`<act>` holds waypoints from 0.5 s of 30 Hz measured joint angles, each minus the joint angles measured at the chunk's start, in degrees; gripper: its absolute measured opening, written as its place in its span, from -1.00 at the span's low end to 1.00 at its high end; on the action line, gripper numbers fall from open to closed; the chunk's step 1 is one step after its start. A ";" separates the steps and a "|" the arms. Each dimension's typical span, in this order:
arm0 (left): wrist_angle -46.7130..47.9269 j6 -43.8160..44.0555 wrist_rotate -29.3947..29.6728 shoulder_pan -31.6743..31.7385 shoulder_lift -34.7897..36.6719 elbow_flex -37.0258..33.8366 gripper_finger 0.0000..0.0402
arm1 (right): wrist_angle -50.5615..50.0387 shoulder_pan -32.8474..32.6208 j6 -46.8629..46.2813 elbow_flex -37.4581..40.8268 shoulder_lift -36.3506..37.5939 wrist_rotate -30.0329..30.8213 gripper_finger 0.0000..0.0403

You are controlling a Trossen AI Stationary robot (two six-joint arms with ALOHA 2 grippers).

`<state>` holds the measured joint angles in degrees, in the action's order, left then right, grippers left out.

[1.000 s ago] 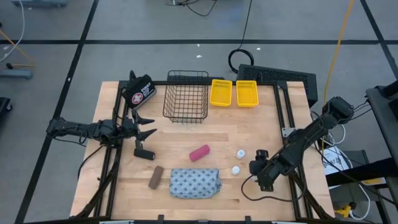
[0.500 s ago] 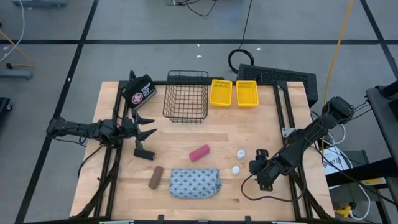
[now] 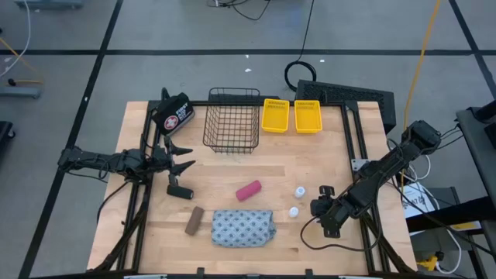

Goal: Pick & Place Medicine items
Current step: Put the bottom right white medicine bottle into the right yellow basket

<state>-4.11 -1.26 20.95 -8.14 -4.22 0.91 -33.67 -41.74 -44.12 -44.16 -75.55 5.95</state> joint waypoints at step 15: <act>-0.01 0.00 0.00 0.02 -0.01 0.00 0.07 | 0.00 1.96 -0.37 0.00 2.25 -3.26 -0.33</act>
<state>-4.12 -1.26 20.95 -8.12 -4.23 0.91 -33.67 -39.78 -44.49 -44.16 -73.30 2.70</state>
